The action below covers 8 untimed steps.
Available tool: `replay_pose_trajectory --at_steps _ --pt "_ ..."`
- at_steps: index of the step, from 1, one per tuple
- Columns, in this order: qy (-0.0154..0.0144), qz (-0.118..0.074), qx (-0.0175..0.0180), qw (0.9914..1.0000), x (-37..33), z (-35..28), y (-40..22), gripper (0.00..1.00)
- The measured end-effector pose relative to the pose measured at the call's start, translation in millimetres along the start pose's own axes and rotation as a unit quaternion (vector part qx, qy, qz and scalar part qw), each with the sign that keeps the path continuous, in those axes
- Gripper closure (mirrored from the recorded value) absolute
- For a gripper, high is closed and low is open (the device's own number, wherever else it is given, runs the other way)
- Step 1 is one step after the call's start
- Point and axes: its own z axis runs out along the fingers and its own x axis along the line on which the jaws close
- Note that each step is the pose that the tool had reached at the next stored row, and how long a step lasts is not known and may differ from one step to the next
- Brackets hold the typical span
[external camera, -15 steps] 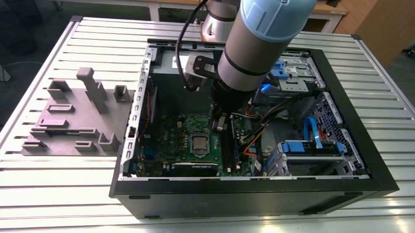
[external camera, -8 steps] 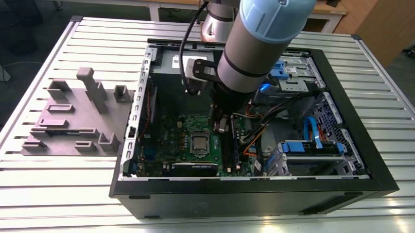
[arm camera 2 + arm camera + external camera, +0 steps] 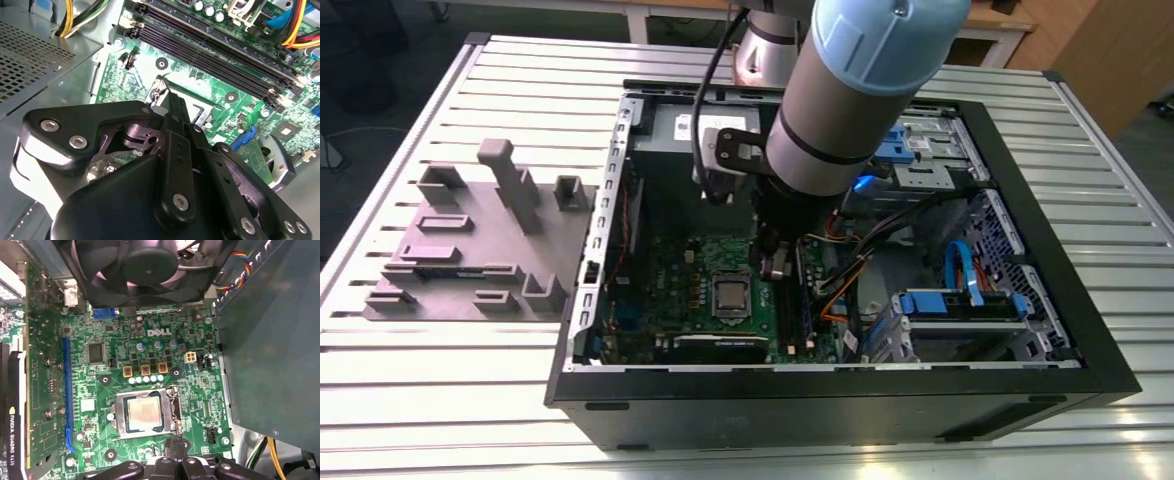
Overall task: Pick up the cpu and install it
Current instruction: 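Install the first cpu locking lever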
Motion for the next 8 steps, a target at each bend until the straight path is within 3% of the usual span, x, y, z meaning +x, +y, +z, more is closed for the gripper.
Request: replay_pose_trajectory --at_steps 8 --pt "0.0002 -0.001 -0.0001 1.0 0.2 0.0 0.0 0.89"
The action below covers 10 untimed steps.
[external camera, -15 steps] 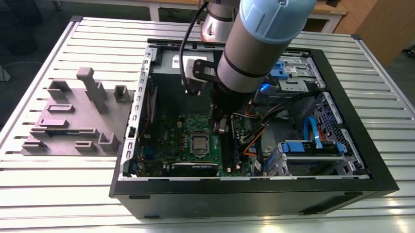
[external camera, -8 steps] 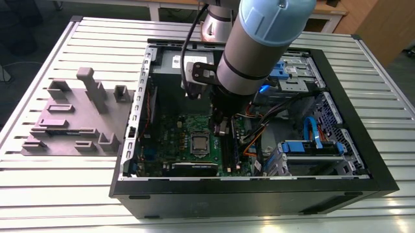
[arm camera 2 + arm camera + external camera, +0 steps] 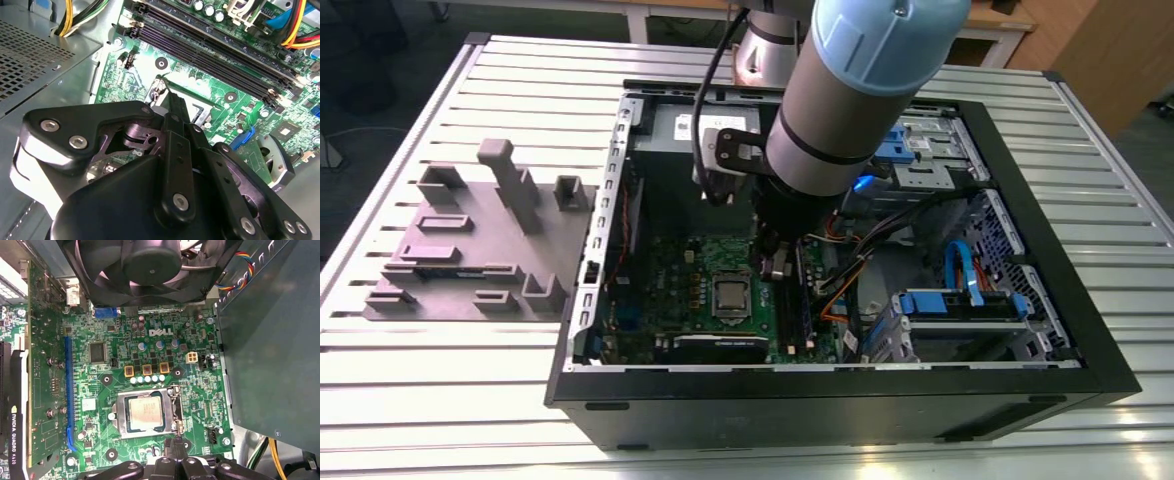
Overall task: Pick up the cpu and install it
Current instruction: 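Install the first cpu locking lever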
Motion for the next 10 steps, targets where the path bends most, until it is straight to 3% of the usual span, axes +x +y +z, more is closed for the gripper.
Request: replay_pose_trajectory --at_steps 4,7,10 --pt "0.0006 0.0 0.0001 1.0 0.0 0.0 0.0 0.89" --pt "0.0047 0.0 0.0006 0.99999 0.2 0.0 -0.1 0.89" --pt "0.0109 0.0 0.0012 0.99994 0.5 0.0 0.0 0.89"
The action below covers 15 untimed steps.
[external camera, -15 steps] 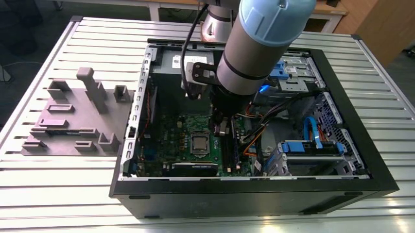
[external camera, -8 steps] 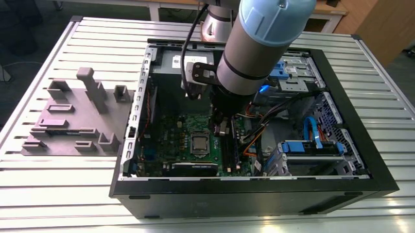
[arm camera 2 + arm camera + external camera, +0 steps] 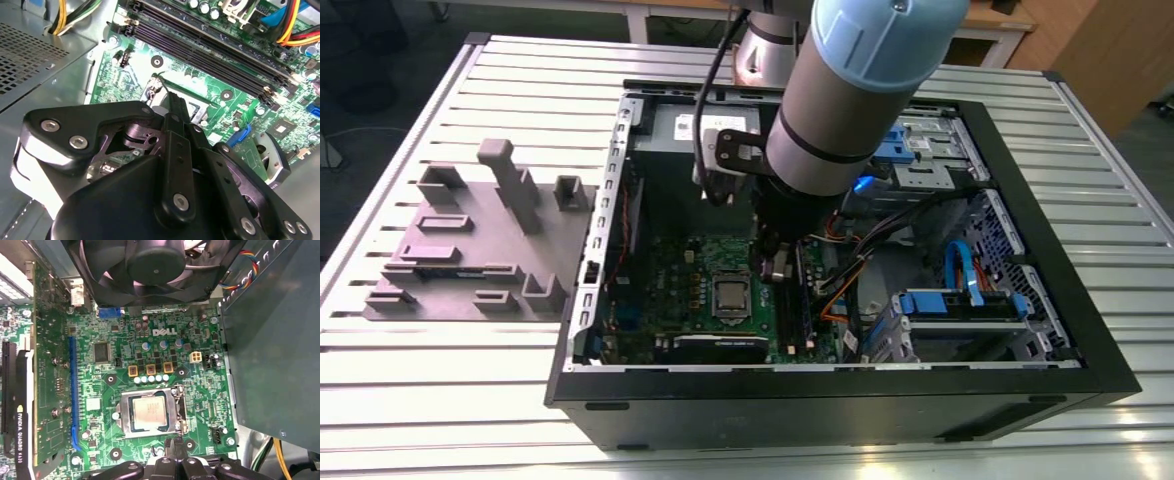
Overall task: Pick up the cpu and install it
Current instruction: 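Install the first cpu locking lever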
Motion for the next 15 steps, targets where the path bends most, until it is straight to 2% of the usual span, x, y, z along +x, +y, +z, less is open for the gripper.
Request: replay_pose_trajectory --at_steps 6,15 --pt "0.0034 -0.018 -0.0012 0.99983 1.6 1.4 0.1 0.89" --pt "0.0043 -0.022 -0.0014 0.99975 7.3 5.2 -1.0 0.89"
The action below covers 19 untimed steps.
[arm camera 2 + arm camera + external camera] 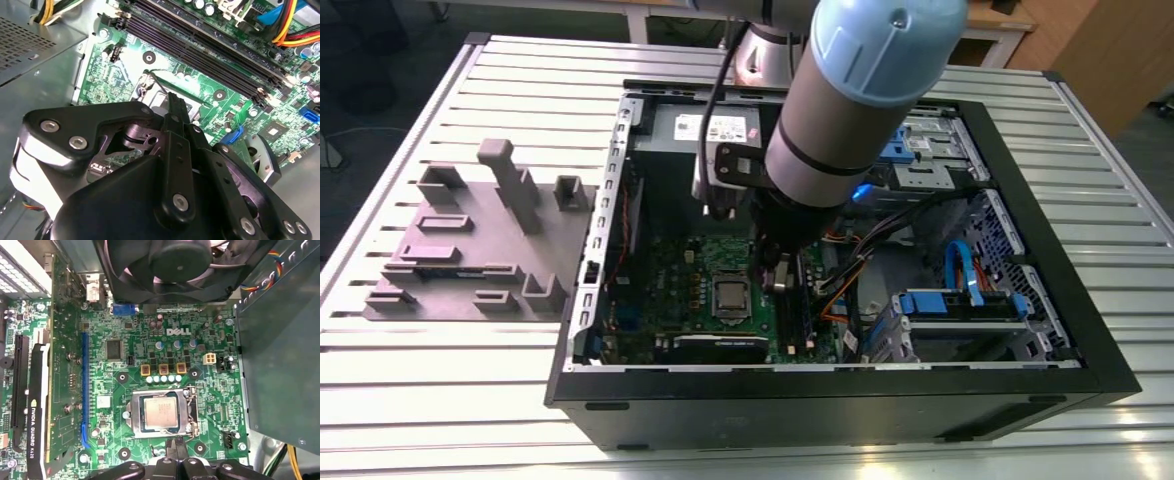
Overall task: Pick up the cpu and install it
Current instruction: 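Install the first cpu locking lever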
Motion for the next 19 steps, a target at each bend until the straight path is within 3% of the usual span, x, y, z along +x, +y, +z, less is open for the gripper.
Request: replay_pose_trajectory --at_steps 9,16,19 --pt "0.0049 -0.003 0.0001 0.99998 4.9 4.2 -0.7 0.89" --pt "0.0136 -0.004 0.0005 0.9999 8.0 6.9 -1.2 0.89" --pt "0.0151 -0.005 0.0004 0.99987 9.8 8.5 -1.6 0.89"
